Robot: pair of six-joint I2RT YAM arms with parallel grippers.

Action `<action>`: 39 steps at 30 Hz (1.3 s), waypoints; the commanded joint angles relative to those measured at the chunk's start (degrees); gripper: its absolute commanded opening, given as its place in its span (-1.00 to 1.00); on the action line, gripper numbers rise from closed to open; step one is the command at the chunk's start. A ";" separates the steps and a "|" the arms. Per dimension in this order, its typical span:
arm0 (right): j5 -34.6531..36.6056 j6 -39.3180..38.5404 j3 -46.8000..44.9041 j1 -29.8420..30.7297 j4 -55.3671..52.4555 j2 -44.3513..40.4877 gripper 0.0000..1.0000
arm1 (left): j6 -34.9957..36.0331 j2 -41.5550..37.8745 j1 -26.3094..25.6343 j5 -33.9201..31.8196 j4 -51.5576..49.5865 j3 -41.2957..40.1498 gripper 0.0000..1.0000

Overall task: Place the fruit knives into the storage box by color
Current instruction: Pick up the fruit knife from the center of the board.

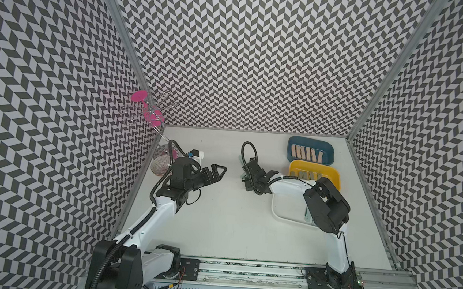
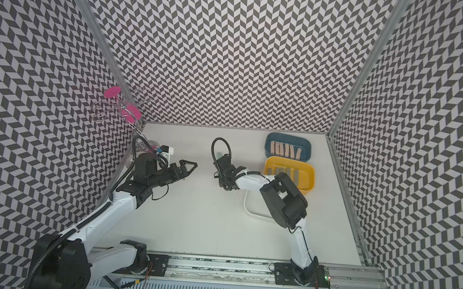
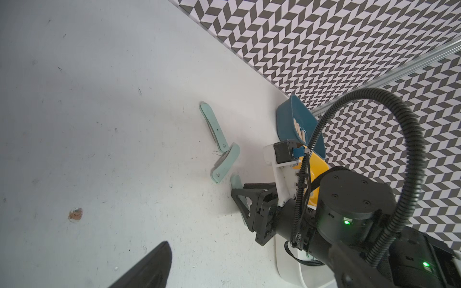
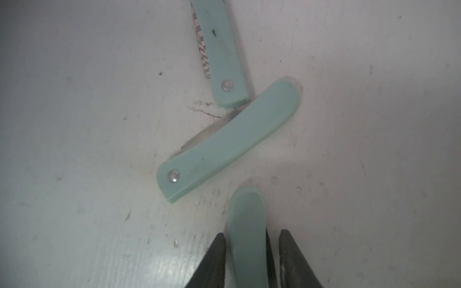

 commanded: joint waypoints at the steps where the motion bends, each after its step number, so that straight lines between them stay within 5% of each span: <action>1: 0.52 -0.80 -0.59 0.15 -3.98 3.79 -0.41 | 0.89 -0.47 -0.22 -0.01 0.13 0.34 1.00; 8: 0.52 -0.89 -1.75 0.15 -3.34 2.94 -0.65 | 0.71 -0.57 -0.31 0.08 0.20 0.28 1.00; 39: 0.10 4.50 -3.15 -0.26 -1.56 -21.86 -0.74 | -0.26 3.01 -4.32 -1.24 2.22 2.65 1.00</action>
